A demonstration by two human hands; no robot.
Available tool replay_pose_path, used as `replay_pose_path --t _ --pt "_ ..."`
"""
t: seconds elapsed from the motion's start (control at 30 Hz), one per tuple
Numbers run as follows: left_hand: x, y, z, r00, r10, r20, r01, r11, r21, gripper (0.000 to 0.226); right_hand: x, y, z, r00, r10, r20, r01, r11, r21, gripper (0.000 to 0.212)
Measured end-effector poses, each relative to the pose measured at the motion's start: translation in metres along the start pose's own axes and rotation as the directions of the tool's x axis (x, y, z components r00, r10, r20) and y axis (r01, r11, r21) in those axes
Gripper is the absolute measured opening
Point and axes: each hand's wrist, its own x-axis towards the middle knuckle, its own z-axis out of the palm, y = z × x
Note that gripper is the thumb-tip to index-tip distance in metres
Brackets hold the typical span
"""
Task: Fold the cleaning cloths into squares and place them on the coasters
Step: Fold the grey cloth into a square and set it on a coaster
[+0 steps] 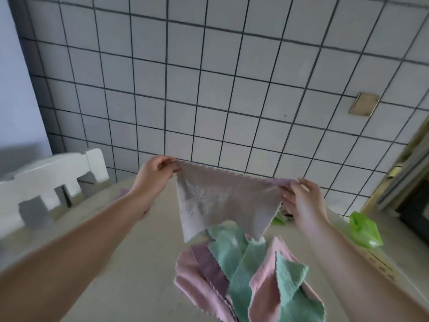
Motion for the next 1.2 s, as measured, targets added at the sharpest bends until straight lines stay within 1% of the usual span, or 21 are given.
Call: replay_pose_path --t 0.03,0.07,0.13,0.2,0.23,0.3,0.4,0.43,0.5,0.6,0.67,0.73,0.8,0.9,0.93,0.97,1.0,1.03,1.13,1.17,1.2 --pt "0.003 -0.001 -0.016 1.000 0.022 -0.014 -0.021 0.999 0.032 0.015 -0.004 0.000 0.009 1.000 -0.014 0.004 0.014 1.000 -0.016 0.027" --pt "0.006 -0.002 -0.030 0.999 0.041 -0.027 -0.039 0.997 0.071 0.017 -0.009 0.001 0.018 0.999 -0.025 0.026 0.026 0.999 -0.038 0.031" --pt "0.005 -0.005 -0.057 0.995 0.083 -0.055 -0.074 0.985 0.153 0.017 -0.024 0.008 0.033 0.993 -0.072 0.095 0.085 0.987 -0.140 0.024" --pt "-0.002 -0.012 -0.082 0.988 0.125 -0.089 -0.103 0.972 0.213 0.013 -0.043 0.021 0.045 0.973 -0.143 0.179 0.193 0.933 -0.305 0.022" --pt "-0.008 -0.018 -0.095 0.987 0.135 -0.091 -0.110 0.964 0.243 0.009 -0.054 0.028 0.050 0.959 -0.162 0.234 0.242 0.896 -0.371 0.027" --pt "-0.021 -0.034 -0.122 0.988 0.135 -0.072 -0.111 0.955 0.275 0.011 -0.072 0.048 0.055 0.940 -0.138 0.311 0.276 0.843 -0.461 0.037" --pt "-0.046 -0.063 -0.158 0.993 0.114 0.014 -0.112 0.936 0.332 0.011 -0.099 0.087 0.055 0.941 -0.070 0.330 0.258 0.779 -0.571 0.020" --pt "-0.058 -0.073 -0.168 0.993 0.107 0.056 -0.121 0.921 0.370 0.013 -0.109 0.101 0.055 0.947 -0.070 0.313 0.253 0.762 -0.596 0.017" --pt "-0.082 -0.095 -0.185 0.991 0.088 0.096 -0.120 0.902 0.414 0.018 -0.138 0.124 0.056 0.953 -0.070 0.295 0.240 0.766 -0.596 0.019" --pt "-0.122 -0.129 -0.206 0.995 -0.003 0.105 -0.040 0.913 0.406 0.024 -0.183 0.146 0.055 0.939 -0.062 0.340 0.275 0.728 -0.627 0.015" --pt "-0.148 -0.148 -0.214 0.988 -0.092 0.122 0.042 0.931 0.363 0.022 -0.208 0.157 0.052 0.926 0.027 0.377 0.230 0.750 -0.620 0.008" --pt "-0.173 -0.161 -0.215 0.970 -0.204 0.132 0.154 0.936 0.315 0.019 -0.225 0.171 0.048 0.925 0.089 0.369 0.179 0.756 -0.629 0.025" --pt "-0.194 -0.174 -0.215 0.943 -0.300 0.142 0.247 0.920 0.306 0.016 -0.239 0.183 0.048 0.920 0.145 0.365 0.151 0.727 -0.670 0.034" --pt "-0.216 -0.198 -0.218 0.920 -0.369 0.129 0.302 0.880 0.367 0.013 -0.252 0.208 0.039 0.900 0.233 0.370 0.149 0.632 -0.760 0.073" --pt "-0.221 -0.205 -0.219 0.913 -0.392 0.114 0.327 0.869 0.372 0.014 -0.253 0.219 0.032 0.890 0.276 0.363 0.125 0.617 -0.777 0.082" --pt "-0.226 -0.212 -0.219 0.902 -0.419 0.099 0.356 0.855 0.376 0.015 -0.255 0.228 0.027 0.882 0.321 0.345 0.092 0.600 -0.794 0.085" --pt "-0.231 -0.218 -0.219 0.889 -0.448 0.090 0.387 0.842 0.376 0.015 -0.257 0.237 0.022 0.875 0.351 0.335 0.074 0.586 -0.807 0.082" --pt "-0.236 -0.222 -0.217 0.873 -0.480 0.087 0.416 0.826 0.380 0.014 -0.260 0.244 0.019 0.864 0.387 0.321 0.054 0.564 -0.824 0.074" --pt "-0.242 -0.233 -0.214 0.830 -0.550 0.092 0.483 0.792 0.374 0.014 -0.267 0.257 0.017 0.848 0.455 0.270 -0.001 0.512 -0.859 0.035" --pt "-0.241 -0.235 -0.214 0.818 -0.567 0.098 0.499 0.784 0.369 0.014 -0.267 0.259 0.017 0.849 0.465 0.251 -0.020 0.504 -0.864 0.026" --pt "-0.240 -0.237 -0.213 0.811 -0.576 0.103 0.511 0.782 0.356 0.014 -0.266 0.262 0.018 0.849 0.471 0.240 -0.035 0.504 -0.863 0.022"
